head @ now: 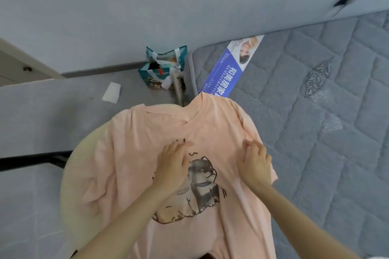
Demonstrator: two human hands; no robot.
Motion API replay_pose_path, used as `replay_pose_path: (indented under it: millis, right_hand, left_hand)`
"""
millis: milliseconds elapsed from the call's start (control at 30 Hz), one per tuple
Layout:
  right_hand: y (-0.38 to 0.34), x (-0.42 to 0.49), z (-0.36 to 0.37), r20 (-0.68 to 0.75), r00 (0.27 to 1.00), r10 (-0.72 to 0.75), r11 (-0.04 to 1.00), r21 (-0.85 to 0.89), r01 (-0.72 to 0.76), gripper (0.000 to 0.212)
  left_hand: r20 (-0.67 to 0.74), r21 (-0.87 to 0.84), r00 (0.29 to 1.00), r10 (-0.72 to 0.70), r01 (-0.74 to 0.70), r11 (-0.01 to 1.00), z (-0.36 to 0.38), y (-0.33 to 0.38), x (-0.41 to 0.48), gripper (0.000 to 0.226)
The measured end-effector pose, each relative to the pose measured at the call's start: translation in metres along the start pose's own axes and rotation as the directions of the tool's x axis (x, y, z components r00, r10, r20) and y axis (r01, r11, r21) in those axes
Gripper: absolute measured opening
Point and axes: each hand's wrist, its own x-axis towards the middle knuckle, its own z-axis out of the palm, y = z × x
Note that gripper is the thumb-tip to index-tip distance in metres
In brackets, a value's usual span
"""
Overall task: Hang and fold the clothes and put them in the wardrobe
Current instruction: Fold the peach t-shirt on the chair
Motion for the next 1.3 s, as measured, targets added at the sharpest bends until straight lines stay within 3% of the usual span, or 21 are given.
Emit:
replay_pose_path:
  millis: [133,167,267,367,500,567,633,700,767,833,933,1067,1200,1300]
  right_hand:
    - [0.029,-0.004,0.004,-0.064,0.986,-0.156,0.974,-0.173,0.143,0.045]
    - [0.035,-0.003,0.002,-0.066,0.984,-0.166,0.977,-0.146,0.156,0.047]
    - [0.048,0.003,-0.013,-0.087,0.995,-0.040,0.979,0.197,0.057,0.043]
    - [0.048,0.024,-0.040,-0.184,0.973,0.137,0.864,0.503,-0.026,0.035]
    - [0.047,0.061,-0.076,-0.391,0.892,0.228,0.766,0.638,0.084,0.026]
    - [0.056,0.067,-0.079,-0.348,0.896,0.277,0.751,0.660,0.024,0.021]
    - [0.070,0.066,-0.073,-0.159,0.918,0.364,0.762,0.618,-0.195,0.054]
    - [0.086,0.060,-0.062,0.033,0.890,0.456,0.742,0.539,-0.400,0.079]
    - [0.101,0.056,-0.051,0.099,0.867,0.488,0.741,0.479,-0.472,0.065]
    - [0.109,0.056,-0.046,0.141,0.887,0.440,0.772,0.446,-0.454,0.027]
    - [0.119,0.054,-0.043,0.076,0.935,0.346,0.793,0.509,-0.334,0.025]
    - [0.140,0.035,-0.042,-0.069,0.884,0.463,0.717,0.615,-0.327,0.014]
    - [0.160,0.025,-0.035,-0.006,0.879,0.476,0.664,0.659,-0.354,0.013]
    - [0.165,0.027,-0.037,0.101,0.911,0.399,0.611,0.712,-0.347,0.025]
  left_hand:
    - [0.086,-0.028,0.995,0.049,-0.047,0.999,0.043,0.027,0.000,0.035]
    - [0.088,-0.042,0.994,0.059,-0.056,0.998,0.052,0.033,0.000,0.035]
    - [0.063,-0.055,0.996,0.066,-0.063,0.997,0.072,0.049,0.002,0.040]
    - [0.107,0.063,0.994,0.040,-0.046,0.997,0.084,0.062,0.010,0.048]
    - [0.188,0.101,0.982,0.010,-0.029,0.995,0.090,0.083,0.040,0.050]
    - [0.154,0.088,0.988,0.000,-0.014,0.996,0.090,0.093,0.056,0.047]
    - [0.133,0.074,0.990,0.036,-0.046,0.996,0.090,0.102,0.070,0.045]
    - [0.153,0.059,0.981,0.124,-0.134,0.989,0.090,0.109,0.079,0.044]
    - [0.181,0.032,0.966,0.184,-0.192,0.981,0.091,0.113,0.082,0.044]
    - [0.212,0.019,0.956,0.205,-0.214,0.977,0.094,0.116,0.081,0.042]
    - [0.234,-0.071,0.964,0.124,-0.110,0.991,0.099,0.124,0.078,0.033]
    - [0.257,-0.056,0.959,0.118,-0.107,0.993,0.110,0.143,0.084,0.033]
    - [0.273,0.109,0.957,0.099,-0.133,0.985,0.128,0.158,0.094,0.043]
    - [0.242,-0.032,0.958,0.151,-0.148,0.988,0.133,0.167,0.100,0.045]
